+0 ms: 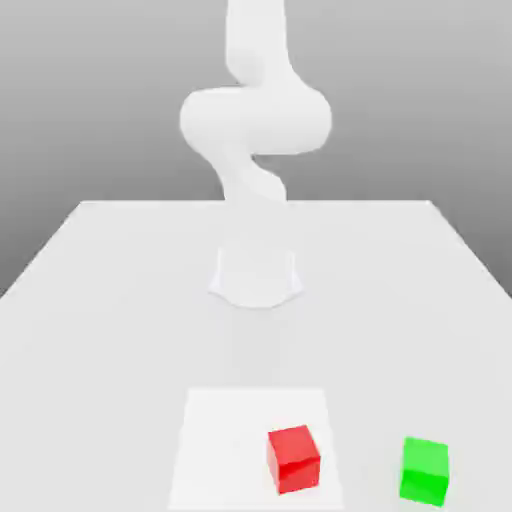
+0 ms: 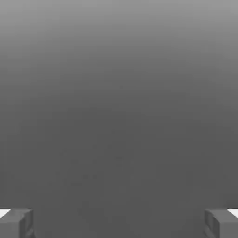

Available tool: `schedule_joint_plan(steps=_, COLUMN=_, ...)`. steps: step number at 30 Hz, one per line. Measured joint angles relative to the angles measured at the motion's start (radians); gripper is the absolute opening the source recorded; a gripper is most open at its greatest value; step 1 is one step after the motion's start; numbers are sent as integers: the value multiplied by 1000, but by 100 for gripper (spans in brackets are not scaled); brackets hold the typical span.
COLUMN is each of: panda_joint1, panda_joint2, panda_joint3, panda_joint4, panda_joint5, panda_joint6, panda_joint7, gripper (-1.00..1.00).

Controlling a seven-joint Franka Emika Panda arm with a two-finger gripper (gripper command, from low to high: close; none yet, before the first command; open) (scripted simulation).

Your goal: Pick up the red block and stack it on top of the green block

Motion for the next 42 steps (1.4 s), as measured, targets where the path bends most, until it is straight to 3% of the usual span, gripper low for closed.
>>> schedule_joint_plan(steps=22, panda_joint1=70, panda_joint2=804, panda_joint3=14, panda_joint4=-216, panda_joint5=1, panda_joint6=348, panda_joint7=-141, gripper=0)
schedule_joint_plan(steps=28, panda_joint1=75, panda_joint2=1021, panda_joint3=11, panda_joint4=-208, panda_joint5=-9, panda_joint6=507, panda_joint7=-145, gripper=0)
schedule_joint_plan(steps=29, panda_joint1=76, panda_joint2=1048, panda_joint3=10, panda_joint4=-205, panda_joint5=-10, panda_joint6=529, panda_joint7=-144, gripper=-100)
schedule_joint_plan(steps=36, panda_joint1=75, panda_joint2=1050, panda_joint3=11, panda_joint4=-205, panda_joint5=-12, panda_joint6=530, panda_joint7=-142, gripper=-100)
schedule_joint_plan(steps=42, panda_joint1=78, panda_joint2=878, panda_joint3=22, panda_joint4=-225, panda_joint5=-8, panda_joint6=378, panda_joint7=-127, gripper=-100)
